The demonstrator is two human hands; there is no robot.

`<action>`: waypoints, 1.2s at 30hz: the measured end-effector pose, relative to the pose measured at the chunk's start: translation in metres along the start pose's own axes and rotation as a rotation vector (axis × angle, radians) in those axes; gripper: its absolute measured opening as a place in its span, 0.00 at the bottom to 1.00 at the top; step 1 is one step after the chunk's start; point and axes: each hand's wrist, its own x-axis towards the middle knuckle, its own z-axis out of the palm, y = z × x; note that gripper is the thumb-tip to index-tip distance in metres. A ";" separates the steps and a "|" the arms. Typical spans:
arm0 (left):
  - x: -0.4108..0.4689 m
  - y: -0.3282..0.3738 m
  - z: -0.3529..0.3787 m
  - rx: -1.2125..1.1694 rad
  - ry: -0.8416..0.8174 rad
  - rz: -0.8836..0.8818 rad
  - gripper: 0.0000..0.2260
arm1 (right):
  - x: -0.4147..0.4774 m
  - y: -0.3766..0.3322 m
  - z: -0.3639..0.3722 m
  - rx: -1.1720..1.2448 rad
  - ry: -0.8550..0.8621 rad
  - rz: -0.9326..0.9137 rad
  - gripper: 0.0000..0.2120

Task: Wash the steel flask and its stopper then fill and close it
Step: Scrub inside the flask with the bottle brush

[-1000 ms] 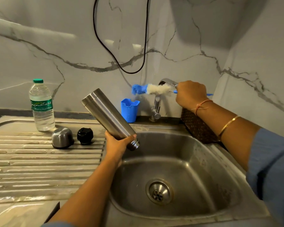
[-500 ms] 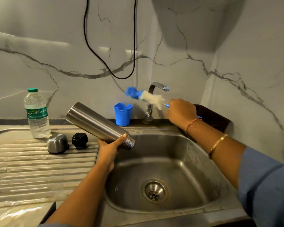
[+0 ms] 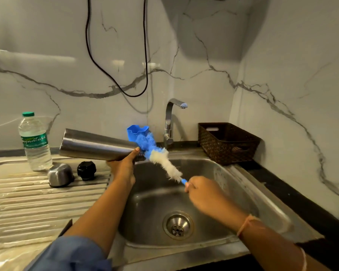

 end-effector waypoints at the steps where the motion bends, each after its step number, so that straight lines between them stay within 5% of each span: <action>1: 0.002 0.003 0.004 -0.020 0.005 0.009 0.44 | -0.005 0.000 0.004 -0.001 -0.010 -0.009 0.12; 10: -0.021 -0.002 0.039 -0.099 -0.103 -0.066 0.26 | 0.018 -0.016 0.001 0.063 0.087 0.051 0.12; 18: 0.001 0.002 0.031 -0.134 -0.106 -0.102 0.29 | -0.005 -0.017 0.009 0.110 0.002 0.021 0.10; 22: -0.012 -0.001 0.036 -0.205 -0.082 -0.092 0.39 | 0.012 -0.024 0.002 0.133 0.021 0.031 0.10; 28: 0.005 0.009 0.027 -0.188 -0.033 -0.092 0.33 | -0.012 -0.014 0.013 0.108 -0.042 0.006 0.16; 36: 0.000 0.010 0.034 -0.152 -0.039 -0.027 0.33 | 0.011 -0.007 0.019 0.190 -0.031 0.053 0.12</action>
